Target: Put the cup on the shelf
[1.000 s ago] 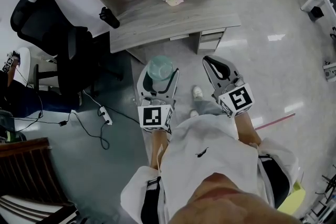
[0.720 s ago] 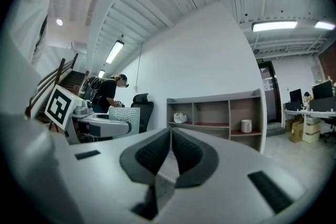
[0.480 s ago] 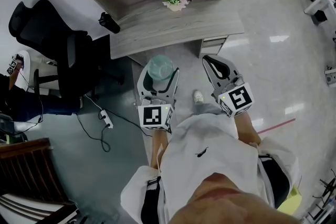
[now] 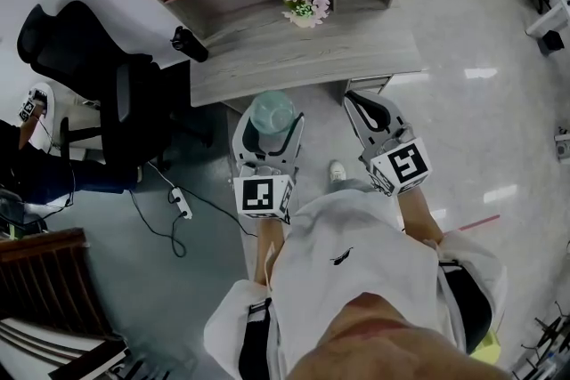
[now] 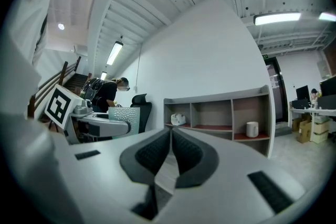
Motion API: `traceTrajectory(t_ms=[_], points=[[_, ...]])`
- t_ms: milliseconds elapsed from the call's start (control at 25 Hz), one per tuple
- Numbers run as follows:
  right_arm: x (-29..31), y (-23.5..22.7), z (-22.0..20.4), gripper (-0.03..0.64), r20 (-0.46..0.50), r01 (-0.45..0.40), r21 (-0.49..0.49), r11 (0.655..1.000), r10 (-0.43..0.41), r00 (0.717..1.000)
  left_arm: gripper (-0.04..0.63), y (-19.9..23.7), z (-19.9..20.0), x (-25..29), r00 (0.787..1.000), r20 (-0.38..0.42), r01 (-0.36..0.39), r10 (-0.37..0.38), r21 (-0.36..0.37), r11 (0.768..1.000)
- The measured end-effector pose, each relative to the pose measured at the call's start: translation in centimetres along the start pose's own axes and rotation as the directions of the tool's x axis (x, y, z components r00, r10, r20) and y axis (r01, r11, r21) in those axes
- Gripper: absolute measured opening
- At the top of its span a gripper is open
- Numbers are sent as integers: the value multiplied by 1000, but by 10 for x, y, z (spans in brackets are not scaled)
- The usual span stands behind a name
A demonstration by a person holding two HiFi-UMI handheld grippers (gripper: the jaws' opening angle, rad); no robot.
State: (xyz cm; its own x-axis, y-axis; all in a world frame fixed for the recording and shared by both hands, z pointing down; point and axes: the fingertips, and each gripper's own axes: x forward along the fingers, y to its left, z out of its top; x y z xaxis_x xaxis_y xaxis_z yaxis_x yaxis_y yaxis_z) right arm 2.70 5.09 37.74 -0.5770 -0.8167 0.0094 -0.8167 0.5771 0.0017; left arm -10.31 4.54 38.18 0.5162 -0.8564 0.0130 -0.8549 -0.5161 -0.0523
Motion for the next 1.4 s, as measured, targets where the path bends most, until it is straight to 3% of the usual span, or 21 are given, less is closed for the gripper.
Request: traceTrajectory(t_ms=[800,1400], points=[[54,-52,-1,35,-7,-61,-2,998,61,998,380,25,3,67,998,1,-57,57,6,998],[102,-73,-6,35,-13,-28,-6,1000,28,1000,379,58,-1,115,1000,20,-19,20,-4,1000]])
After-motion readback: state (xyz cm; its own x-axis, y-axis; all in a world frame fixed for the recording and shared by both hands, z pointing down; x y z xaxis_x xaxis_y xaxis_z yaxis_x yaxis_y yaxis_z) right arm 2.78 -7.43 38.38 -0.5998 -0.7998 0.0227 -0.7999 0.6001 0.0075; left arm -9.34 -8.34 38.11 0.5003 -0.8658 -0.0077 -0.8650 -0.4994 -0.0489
